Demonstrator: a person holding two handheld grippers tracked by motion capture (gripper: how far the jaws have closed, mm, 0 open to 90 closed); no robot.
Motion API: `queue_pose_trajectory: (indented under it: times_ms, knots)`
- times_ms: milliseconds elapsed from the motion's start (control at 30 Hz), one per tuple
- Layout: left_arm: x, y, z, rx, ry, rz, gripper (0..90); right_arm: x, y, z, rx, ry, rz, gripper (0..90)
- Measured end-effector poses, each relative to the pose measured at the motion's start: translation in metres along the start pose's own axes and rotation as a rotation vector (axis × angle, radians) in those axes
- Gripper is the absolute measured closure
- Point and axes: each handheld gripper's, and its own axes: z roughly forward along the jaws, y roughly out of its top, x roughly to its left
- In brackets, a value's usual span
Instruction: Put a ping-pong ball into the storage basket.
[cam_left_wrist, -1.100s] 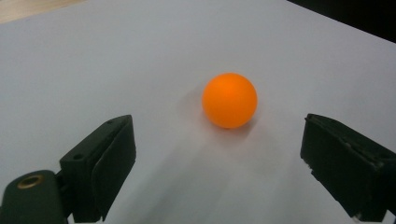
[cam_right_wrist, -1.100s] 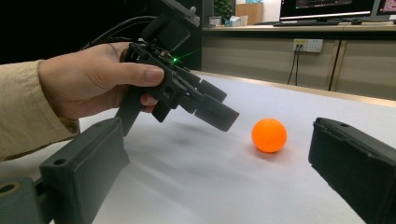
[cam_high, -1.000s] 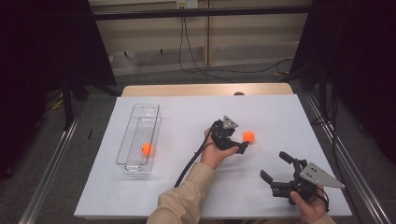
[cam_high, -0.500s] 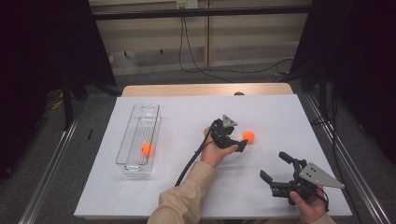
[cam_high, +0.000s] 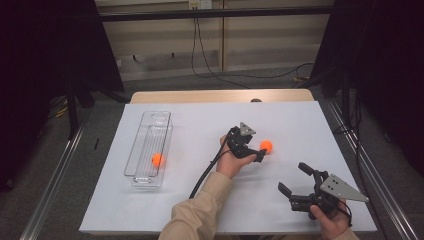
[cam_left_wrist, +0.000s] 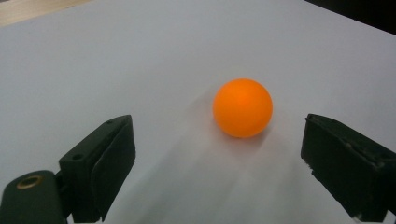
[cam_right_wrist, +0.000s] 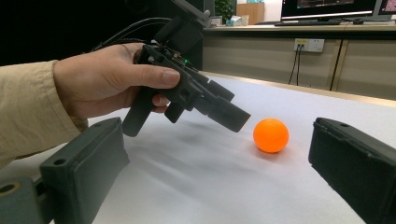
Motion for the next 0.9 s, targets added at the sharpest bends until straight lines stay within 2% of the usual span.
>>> queue_pose_trajectory:
  times_ms: [900]
  knots:
    - [-0.001, 0.003, 0.015, 0.024, -0.002, -0.003, 11.6, -0.001, 0.000, 0.000, -0.002, -0.002, 0.001, 2.9]
